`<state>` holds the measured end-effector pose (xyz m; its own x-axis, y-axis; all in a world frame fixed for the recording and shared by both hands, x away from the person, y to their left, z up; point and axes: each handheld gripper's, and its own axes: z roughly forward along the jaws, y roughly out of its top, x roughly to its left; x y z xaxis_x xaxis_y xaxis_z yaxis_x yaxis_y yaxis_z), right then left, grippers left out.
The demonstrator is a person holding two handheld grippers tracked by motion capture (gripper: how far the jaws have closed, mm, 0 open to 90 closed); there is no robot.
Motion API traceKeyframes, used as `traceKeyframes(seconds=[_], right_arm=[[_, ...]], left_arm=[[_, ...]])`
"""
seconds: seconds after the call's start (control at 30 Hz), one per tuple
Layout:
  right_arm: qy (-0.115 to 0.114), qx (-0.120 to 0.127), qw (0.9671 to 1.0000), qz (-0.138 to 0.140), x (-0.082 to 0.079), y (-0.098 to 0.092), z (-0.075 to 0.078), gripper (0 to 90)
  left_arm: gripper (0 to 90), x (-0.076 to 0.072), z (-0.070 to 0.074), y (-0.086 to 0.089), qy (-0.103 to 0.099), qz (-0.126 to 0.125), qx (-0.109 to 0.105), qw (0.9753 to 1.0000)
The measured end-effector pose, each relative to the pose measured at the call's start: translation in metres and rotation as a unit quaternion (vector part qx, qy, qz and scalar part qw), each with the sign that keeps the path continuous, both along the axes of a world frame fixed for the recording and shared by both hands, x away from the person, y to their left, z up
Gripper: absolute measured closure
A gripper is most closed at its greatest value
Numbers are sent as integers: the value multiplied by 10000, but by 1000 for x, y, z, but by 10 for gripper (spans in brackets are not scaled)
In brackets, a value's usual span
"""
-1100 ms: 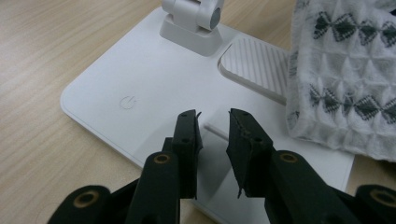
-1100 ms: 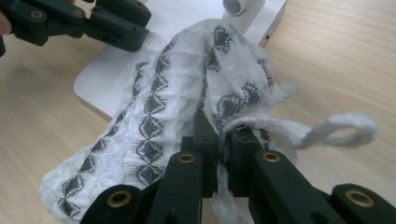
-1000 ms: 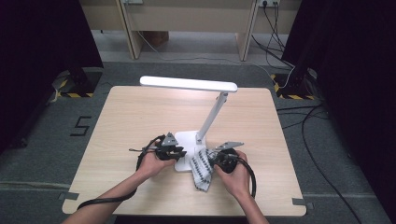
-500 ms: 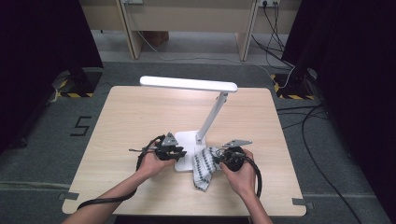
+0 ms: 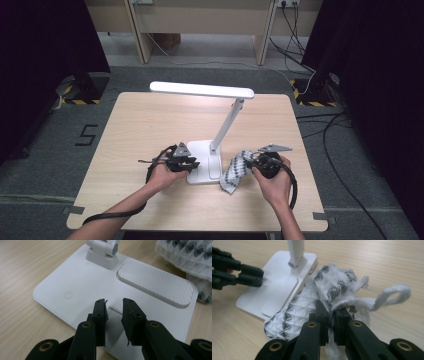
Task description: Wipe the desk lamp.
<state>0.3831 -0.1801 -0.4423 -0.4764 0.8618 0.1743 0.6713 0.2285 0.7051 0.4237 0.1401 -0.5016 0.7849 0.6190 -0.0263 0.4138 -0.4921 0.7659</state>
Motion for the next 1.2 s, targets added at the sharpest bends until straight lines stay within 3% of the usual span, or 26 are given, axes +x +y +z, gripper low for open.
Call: traceKeyframes(seconds=[0.33, 0.4, 0.63, 0.83, 0.97, 1.0, 1.2], right_arm=[[-116, 249, 9975, -654, 12, -34, 6, 852], [-129, 247, 9973, -673, 13, -35, 6, 852], [-212, 383, 9934, -1062, 19, -50, 5, 852], [-267, 356, 9896, -1369, 28, -63, -1, 839], [-200, 241, 9883, -1490, 34, -70, -15, 779], [-188, 130, 9876, -1552, 36, -73, -21, 721], [36, -102, 9857, -1680, 37, -77, -30, 593]], left_arm=[[717, 0, 0, 0, 7, -7, -4, 10000], [717, 0, 0, 0, 9, -10, 0, 10000], [717, 0, 0, 0, 5, -11, 8, 10000], [718, 0, 0, 0, 4, -15, 7, 10000], [717, 0, 0, 0, -1, -7, 2, 10000], [717, 0, 0, 0, 3, -5, -2, 10000], [717, 0, 0, 0, -2, 3, -4, 10000]])
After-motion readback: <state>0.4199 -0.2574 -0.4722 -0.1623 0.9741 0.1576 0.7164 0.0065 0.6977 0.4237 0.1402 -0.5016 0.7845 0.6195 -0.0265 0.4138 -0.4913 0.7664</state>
